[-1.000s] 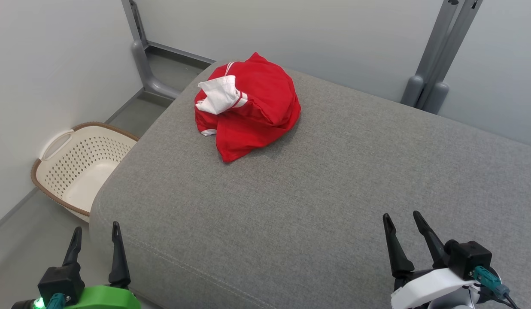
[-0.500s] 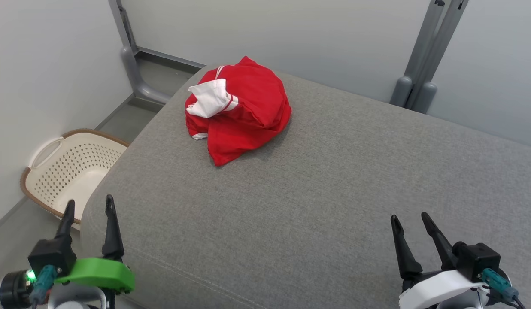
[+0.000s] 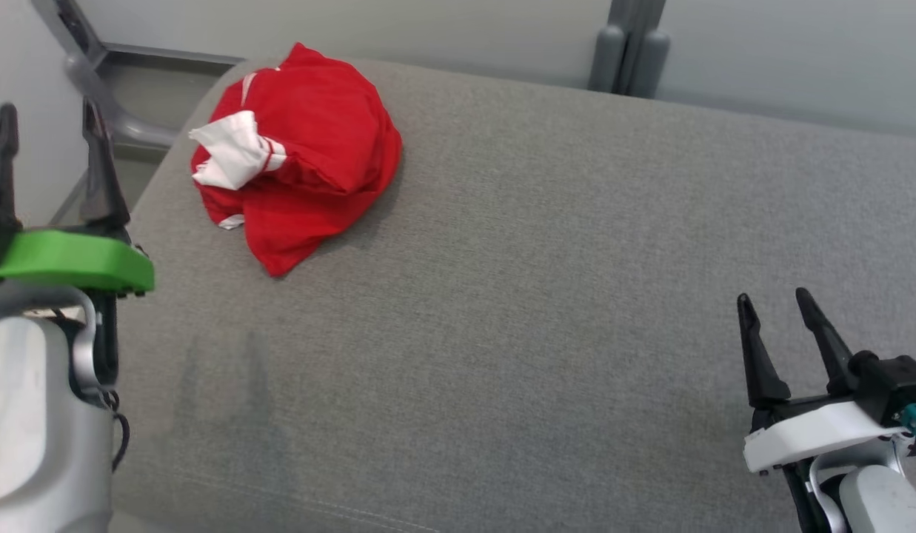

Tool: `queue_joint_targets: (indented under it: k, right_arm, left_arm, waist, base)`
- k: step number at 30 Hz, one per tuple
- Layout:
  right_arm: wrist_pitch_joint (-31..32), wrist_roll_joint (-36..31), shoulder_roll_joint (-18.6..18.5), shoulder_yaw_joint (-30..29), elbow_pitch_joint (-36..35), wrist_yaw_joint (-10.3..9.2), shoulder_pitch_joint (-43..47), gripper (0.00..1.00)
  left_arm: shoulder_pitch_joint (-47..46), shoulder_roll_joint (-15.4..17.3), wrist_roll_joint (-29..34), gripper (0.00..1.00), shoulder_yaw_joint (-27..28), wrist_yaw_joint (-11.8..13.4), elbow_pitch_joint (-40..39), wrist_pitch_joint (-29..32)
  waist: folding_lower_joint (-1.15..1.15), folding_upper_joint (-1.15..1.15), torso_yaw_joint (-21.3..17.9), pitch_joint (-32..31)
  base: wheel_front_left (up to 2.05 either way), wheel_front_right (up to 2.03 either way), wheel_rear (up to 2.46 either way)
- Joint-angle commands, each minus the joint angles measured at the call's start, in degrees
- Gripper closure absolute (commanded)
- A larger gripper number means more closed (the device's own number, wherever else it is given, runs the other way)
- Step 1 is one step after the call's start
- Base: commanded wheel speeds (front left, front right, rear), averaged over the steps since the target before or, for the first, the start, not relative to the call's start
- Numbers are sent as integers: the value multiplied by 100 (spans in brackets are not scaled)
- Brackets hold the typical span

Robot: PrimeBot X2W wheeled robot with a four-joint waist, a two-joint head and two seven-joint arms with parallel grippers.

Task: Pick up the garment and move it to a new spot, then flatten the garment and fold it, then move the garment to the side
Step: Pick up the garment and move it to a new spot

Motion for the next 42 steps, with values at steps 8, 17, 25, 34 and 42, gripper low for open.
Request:
queue_joint_targets:
  k: [8,17,25,34,42]
  right_arm:
    - [-30,85,-116,-159,-117,-3,-303,0]
    - [-57,86,-69,-145,-81,-4,-387,0]
    - [-56,91,-50,-195,-56,-4,-391,0]
    - [-58,89,-3,-116,-63,-4,-451,0]
    - [-57,49,53,-163,-42,-4,-350,0]
  left_arm:
    - [-1198,338,-189,0,79,-190,720,471]
    - [-1236,582,-506,0,201,-229,1762,1289]
    - [-962,533,-785,0,258,-154,2294,2072]
    - [-833,529,-970,100,310,-57,2681,2333]
    - [-1006,629,-807,100,231,-63,2561,1820]
  waist:
    - [0,0,-1386,1363]
    - [0,0,-1696,1412]
    - [0,0,-1767,1388]
    - [0,0,-1925,1381]
    - [0,0,-1884,1166]
  base:
    - [0,0,0]
    - [0,0,0]
    - [0,0,0]
    - [0,0,0]
    - [0,0,0]
